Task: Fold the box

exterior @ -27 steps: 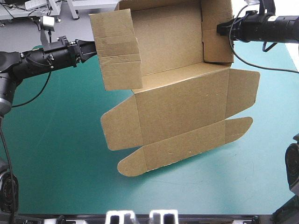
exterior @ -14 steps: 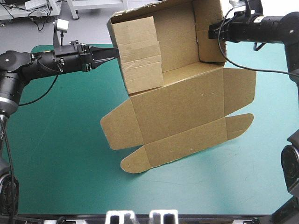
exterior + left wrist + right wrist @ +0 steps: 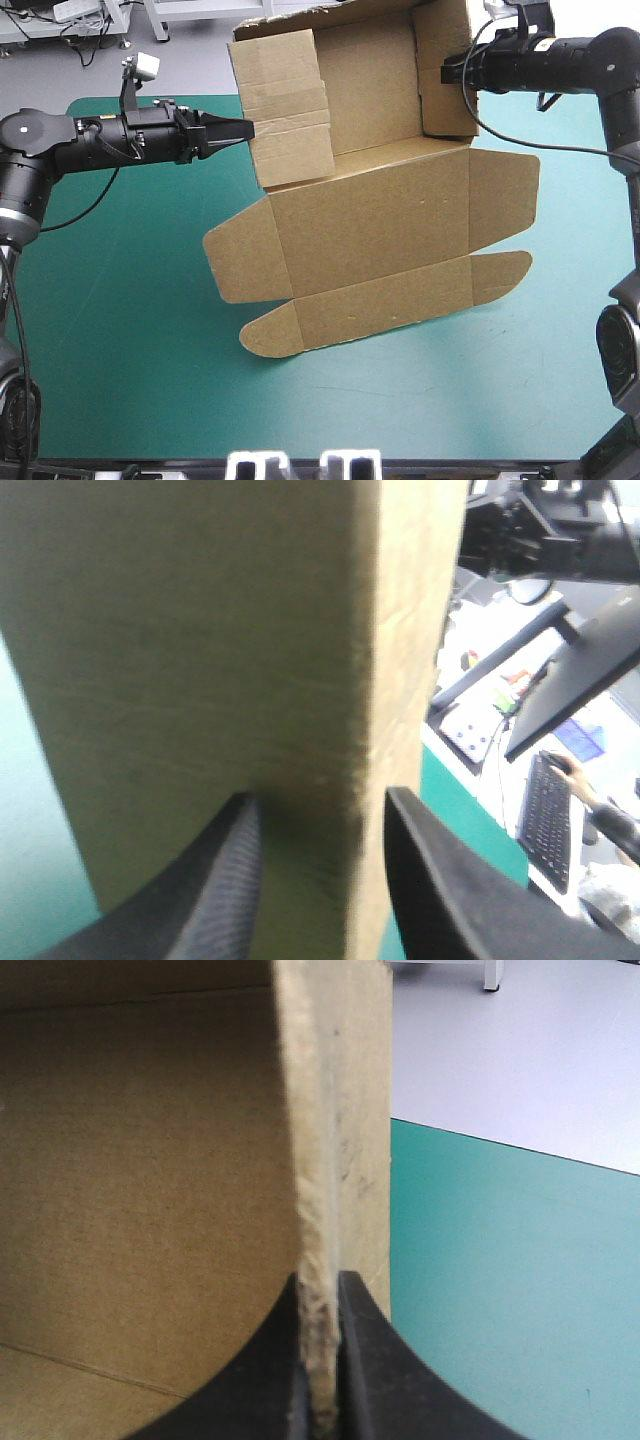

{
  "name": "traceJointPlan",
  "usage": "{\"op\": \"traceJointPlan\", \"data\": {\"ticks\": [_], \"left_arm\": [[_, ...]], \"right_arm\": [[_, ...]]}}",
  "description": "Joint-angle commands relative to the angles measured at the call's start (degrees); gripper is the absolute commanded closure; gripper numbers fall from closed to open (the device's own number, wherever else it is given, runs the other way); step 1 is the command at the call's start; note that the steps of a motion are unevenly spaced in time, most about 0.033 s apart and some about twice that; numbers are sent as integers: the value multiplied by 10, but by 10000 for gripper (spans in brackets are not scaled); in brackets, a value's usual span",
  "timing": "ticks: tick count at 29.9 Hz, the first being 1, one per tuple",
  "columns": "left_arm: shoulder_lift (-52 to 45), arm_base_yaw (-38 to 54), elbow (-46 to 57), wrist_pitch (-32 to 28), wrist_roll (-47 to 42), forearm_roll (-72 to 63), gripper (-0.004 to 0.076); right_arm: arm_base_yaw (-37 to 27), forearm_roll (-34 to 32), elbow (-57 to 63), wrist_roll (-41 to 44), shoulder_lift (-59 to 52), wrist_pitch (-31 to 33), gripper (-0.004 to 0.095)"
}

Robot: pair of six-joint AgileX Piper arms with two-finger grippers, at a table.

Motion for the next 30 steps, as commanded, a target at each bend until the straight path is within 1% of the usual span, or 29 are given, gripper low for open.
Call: {"op": "traceJointPlan", "data": {"ticks": [1,9,14,16,19,23,26,28,30], "left_arm": [[-22,-5,-17,-45,-26,4,431],[-22,-12,-17,-113,-46,50,431],[-21,-43,-17,-157,-55,96,431],[-21,-57,-17,-190,-70,135,440],[-21,-68,-17,-237,-92,177,486],[-21,-68,-17,-256,-94,172,587],[-21,-68,-17,-255,-103,172,737],[-21,-69,-17,-251,-107,165,734],[-22,-78,-17,-252,-113,173,734]], "right_arm": [[5,38,-16,13,-26,-41,925],[50,5,-16,32,-26,-60,924],[72,5,-16,36,-26,-65,922],[75,7,-16,38,-26,-61,923],[75,9,-16,43,-26,-46,921],[75,10,-16,44,-26,-32,919],[75,10,-16,49,-26,-22,919],[76,-1,-16,49,-26,-7,911],[86,-44,-16,56,-26,12,909]]}}
